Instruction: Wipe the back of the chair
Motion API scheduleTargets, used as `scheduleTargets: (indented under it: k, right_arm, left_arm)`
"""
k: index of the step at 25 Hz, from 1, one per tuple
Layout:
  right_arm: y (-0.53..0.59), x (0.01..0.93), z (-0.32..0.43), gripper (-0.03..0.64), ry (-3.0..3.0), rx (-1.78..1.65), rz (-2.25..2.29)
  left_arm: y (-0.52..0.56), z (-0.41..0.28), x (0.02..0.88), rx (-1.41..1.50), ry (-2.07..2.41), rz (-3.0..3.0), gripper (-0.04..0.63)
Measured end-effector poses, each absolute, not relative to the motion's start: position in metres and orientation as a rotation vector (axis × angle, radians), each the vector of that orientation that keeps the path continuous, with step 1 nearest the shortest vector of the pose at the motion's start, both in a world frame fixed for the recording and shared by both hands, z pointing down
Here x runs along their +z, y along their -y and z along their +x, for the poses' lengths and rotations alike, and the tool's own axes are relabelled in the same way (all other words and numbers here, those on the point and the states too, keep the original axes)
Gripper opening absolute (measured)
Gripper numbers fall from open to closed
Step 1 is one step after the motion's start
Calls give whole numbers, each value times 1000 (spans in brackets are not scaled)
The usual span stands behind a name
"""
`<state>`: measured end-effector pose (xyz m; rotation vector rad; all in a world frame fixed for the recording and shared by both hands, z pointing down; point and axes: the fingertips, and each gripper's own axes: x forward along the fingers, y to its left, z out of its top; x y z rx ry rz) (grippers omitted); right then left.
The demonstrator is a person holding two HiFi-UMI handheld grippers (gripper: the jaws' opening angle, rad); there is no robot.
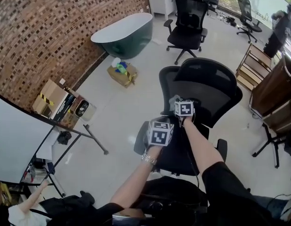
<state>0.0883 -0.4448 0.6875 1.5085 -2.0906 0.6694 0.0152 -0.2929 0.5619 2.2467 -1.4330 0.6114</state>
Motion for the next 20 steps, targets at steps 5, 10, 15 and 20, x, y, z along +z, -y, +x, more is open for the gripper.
scheduleTargets:
  k: [5,10,15,20]
  right_arm:
    - [459,693,124,41,1985,615,1598]
    - [450,689,210,41,1863,608,1780]
    - [420,683,325,41,1653,567,1894]
    - [377,689,411,40,1504,673,1973]
  left_arm:
    - [290,-10,564,615,1470,2204,25]
    - [293,-19,565,612,1472,2199,25]
    - [297,-6,555,599,1446,2233,25]
    - [294,6,554,586,1436,2257,25]
